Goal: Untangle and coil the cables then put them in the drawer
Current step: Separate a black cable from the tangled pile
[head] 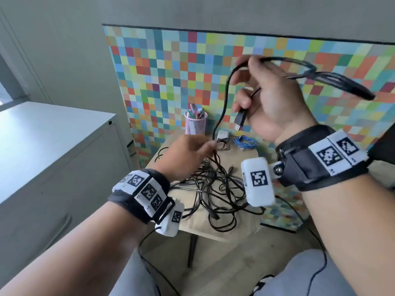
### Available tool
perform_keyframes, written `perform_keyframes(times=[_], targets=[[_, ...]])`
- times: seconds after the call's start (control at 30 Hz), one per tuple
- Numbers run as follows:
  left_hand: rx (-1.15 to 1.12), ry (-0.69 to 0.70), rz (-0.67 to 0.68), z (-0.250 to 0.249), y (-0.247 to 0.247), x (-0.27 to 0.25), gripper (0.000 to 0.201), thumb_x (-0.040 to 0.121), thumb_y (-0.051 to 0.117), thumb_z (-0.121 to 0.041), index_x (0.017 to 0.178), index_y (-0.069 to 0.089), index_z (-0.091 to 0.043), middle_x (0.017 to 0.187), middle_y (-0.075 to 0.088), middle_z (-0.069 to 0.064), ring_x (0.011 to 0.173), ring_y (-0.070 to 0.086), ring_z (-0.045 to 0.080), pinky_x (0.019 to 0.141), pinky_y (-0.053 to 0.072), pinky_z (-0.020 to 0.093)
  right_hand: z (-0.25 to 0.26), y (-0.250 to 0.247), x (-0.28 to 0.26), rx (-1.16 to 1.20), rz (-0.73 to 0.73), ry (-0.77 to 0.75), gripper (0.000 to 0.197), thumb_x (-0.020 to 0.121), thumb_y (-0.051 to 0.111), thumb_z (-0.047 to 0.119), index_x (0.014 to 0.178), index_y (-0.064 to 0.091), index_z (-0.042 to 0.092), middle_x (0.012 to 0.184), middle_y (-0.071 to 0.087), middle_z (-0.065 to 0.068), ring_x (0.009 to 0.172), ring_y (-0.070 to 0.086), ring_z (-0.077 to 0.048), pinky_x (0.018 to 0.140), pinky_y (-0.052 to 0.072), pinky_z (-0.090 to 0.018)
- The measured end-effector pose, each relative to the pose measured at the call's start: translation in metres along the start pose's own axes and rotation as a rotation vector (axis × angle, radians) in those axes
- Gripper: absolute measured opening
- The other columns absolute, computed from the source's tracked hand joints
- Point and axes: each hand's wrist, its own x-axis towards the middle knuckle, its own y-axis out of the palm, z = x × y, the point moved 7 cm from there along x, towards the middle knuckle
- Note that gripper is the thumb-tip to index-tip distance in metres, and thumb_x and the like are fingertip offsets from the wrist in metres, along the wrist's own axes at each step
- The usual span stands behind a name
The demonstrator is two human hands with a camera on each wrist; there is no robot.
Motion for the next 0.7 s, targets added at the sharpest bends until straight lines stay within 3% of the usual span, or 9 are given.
perform_keyframes(times=[0.1, 0.17, 0.23, 0.33, 0.4, 0.5, 0.6, 0.67, 0.7], targets=[[-0.040, -0.087, -0.150, 0.015, -0.022, 0.002, 0.026, 0.103, 0.058, -0.042, 0.088, 0.075, -0.029, 0.092, 0.077, -0.011, 0.081, 0.072, 0.024, 0.078, 0.063, 0.051, 0.021, -0.023, 0.005, 0.077, -0.114, -0.075, 0.024, 0.111, 0.041, 0.025, 0.105, 0.061, 0.014, 0.080, 0.065, 0.001, 0.048, 0.041, -0.015, 0.056, 0.045, -0.028], [-0.149, -0.087, -0.202, 0.017, -0.033, 0.001, 0.015, 0.099, 0.066, -0.040, 0.092, 0.077, -0.032, 0.091, 0.079, -0.006, 0.076, 0.065, 0.026, 0.080, 0.060, 0.060, 0.026, -0.036, 0.006, 0.101, -0.163, -0.090, 0.025, 0.112, 0.041, 0.027, 0.107, 0.061, 0.014, 0.081, 0.065, 0.001, 0.051, 0.042, -0.015, 0.059, 0.047, -0.029], [-0.241, -0.036, -0.135, 0.008, -0.029, 0.001, 0.013, 0.097, 0.070, -0.035, 0.108, 0.075, -0.032, 0.100, 0.078, -0.004, 0.081, 0.069, 0.031, 0.088, 0.060, 0.051, 0.022, -0.038, 0.006, 0.100, -0.149, -0.071, 0.025, 0.112, 0.041, 0.027, 0.109, 0.061, 0.014, 0.083, 0.066, 0.000, 0.054, 0.049, -0.016, 0.064, 0.052, -0.034], [-0.247, 0.025, 0.009, -0.013, -0.003, 0.002, 0.034, 0.098, 0.069, -0.033, 0.131, 0.066, -0.025, 0.105, 0.075, -0.005, 0.082, 0.073, 0.022, 0.082, 0.062, 0.031, 0.006, -0.013, 0.005, 0.043, -0.020, 0.007, 0.027, 0.112, 0.039, 0.026, 0.109, 0.062, 0.011, 0.084, 0.067, -0.004, 0.076, 0.069, -0.030, 0.077, 0.058, -0.048], [-0.117, 0.080, 0.031, -0.019, 0.014, 0.006, 0.025, 0.102, 0.063, -0.032, 0.125, 0.069, -0.022, 0.096, 0.075, -0.007, 0.073, 0.072, 0.015, 0.069, 0.058, 0.023, -0.001, 0.007, 0.004, -0.030, 0.072, 0.043, 0.028, 0.112, 0.037, 0.024, 0.108, 0.061, 0.009, 0.085, 0.066, -0.007, 0.093, 0.073, -0.040, 0.084, 0.056, -0.055], [-0.013, 0.079, 0.064, -0.014, 0.028, 0.009, 0.022, 0.107, 0.054, -0.029, 0.096, 0.072, -0.022, 0.076, 0.071, -0.008, 0.062, 0.069, 0.009, 0.061, 0.053, 0.026, 0.009, 0.015, 0.006, -0.034, 0.094, -0.002, 0.028, 0.112, 0.037, 0.024, 0.108, 0.060, 0.010, 0.086, 0.066, -0.006, 0.103, 0.072, -0.044, 0.088, 0.053, -0.056], [-0.192, -0.025, -0.134, -0.004, 0.004, 0.006, 0.024, 0.108, 0.050, -0.029, 0.089, 0.064, -0.023, 0.060, 0.063, -0.013, 0.055, 0.064, 0.013, 0.051, 0.048, 0.024, 0.030, -0.006, 0.006, 0.057, 0.018, -0.062, 0.029, 0.113, 0.034, 0.027, 0.111, 0.059, 0.012, 0.085, 0.067, -0.004, 0.105, 0.071, -0.041, 0.089, 0.053, -0.054], [-0.315, -0.065, -0.331, 0.005, -0.021, 0.006, 0.021, 0.106, 0.055, -0.032, 0.094, 0.061, -0.016, 0.058, 0.057, -0.012, 0.051, 0.055, 0.015, 0.046, 0.044, 0.024, 0.038, -0.022, 0.002, 0.124, -0.029, -0.070, 0.029, 0.113, 0.035, 0.028, 0.111, 0.059, 0.012, 0.084, 0.066, -0.003, 0.104, 0.071, -0.039, 0.092, 0.055, -0.055], [-0.345, -0.061, -0.356, 0.006, -0.027, 0.007, 0.020, 0.104, 0.059, -0.034, 0.099, 0.061, -0.014, 0.059, 0.056, -0.010, 0.050, 0.051, 0.016, 0.046, 0.043, 0.026, 0.039, -0.027, 0.000, 0.147, -0.038, -0.071, 0.028, 0.112, 0.036, 0.029, 0.112, 0.059, 0.012, 0.084, 0.066, -0.003, 0.104, 0.071, -0.038, 0.093, 0.055, -0.056]])
